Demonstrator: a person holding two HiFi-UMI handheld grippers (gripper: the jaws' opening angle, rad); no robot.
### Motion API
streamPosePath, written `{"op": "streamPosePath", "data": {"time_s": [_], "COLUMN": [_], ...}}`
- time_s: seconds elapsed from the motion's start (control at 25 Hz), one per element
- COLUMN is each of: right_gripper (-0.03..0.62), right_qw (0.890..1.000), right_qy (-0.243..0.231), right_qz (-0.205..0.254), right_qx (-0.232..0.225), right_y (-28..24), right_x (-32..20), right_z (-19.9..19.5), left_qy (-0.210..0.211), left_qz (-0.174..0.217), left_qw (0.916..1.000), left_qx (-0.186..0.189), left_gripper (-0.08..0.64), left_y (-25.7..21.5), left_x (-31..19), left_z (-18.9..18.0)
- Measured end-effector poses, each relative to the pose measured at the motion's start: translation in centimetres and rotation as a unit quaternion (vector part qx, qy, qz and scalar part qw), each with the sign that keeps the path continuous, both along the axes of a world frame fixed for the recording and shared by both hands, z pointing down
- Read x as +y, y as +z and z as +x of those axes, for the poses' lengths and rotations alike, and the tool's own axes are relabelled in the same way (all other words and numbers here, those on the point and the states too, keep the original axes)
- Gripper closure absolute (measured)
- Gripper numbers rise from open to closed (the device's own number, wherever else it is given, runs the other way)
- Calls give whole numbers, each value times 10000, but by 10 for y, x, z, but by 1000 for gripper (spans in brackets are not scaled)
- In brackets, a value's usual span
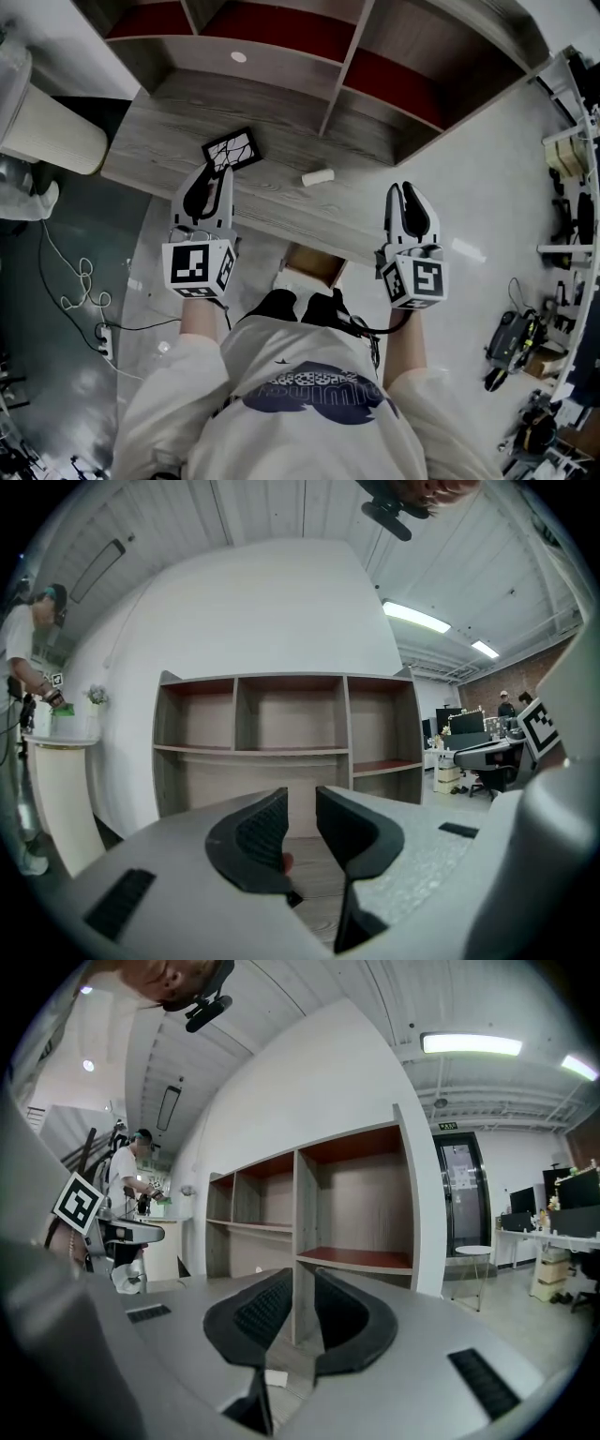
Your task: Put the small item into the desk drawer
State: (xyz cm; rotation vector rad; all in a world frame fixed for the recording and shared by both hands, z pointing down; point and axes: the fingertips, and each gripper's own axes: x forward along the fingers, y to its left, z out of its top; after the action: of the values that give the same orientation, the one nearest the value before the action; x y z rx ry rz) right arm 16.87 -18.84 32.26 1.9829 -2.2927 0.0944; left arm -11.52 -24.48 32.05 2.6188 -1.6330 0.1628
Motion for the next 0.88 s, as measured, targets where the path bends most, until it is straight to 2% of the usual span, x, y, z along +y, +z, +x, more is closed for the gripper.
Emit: {"op": "streamPosePath", "data": {"time_s": [0.12, 0.28, 0.4, 0.48, 0.56, 0.64, 0.72, 0.88], "right_gripper": [512, 488, 475, 461, 441, 428, 416, 416], "right_qw": [9994, 9938, 9822, 9670, 9444, 9142, 8773, 7967], "right_qy": [-263, -871, -1476, -1996, -2572, -3152, -3686, -4533], "right_qz": [-164, -496, -832, -1103, -1375, -1653, -1941, -2410], "right_qx": [159, 477, 814, 1140, 1517, 1940, 2384, 3190], "right_y": [12, 34, 54, 72, 92, 116, 145, 198], "right_x": [-13, -34, -47, -54, -60, -64, -67, -73], "right_z": [1, 0, -4, -11, -22, -33, -44, -66], "left_qy": [-124, -399, -610, -737, -863, -967, -1035, -1106], "left_qz": [-109, -235, -357, -448, -530, -611, -696, -870], "left_qw": [9999, 9988, 9973, 9961, 9946, 9932, 9918, 9893], "left_qx": [-26, -134, -181, -199, -206, -218, -269, -392], "left_gripper": [477, 471, 468, 468, 466, 466, 466, 463], "left_y": [9, 20, 27, 34, 39, 44, 51, 65], "left_x": [-4, -4, 1, 4, 8, 12, 17, 29], "left_z": [3, 8, 13, 16, 20, 24, 28, 30]}}
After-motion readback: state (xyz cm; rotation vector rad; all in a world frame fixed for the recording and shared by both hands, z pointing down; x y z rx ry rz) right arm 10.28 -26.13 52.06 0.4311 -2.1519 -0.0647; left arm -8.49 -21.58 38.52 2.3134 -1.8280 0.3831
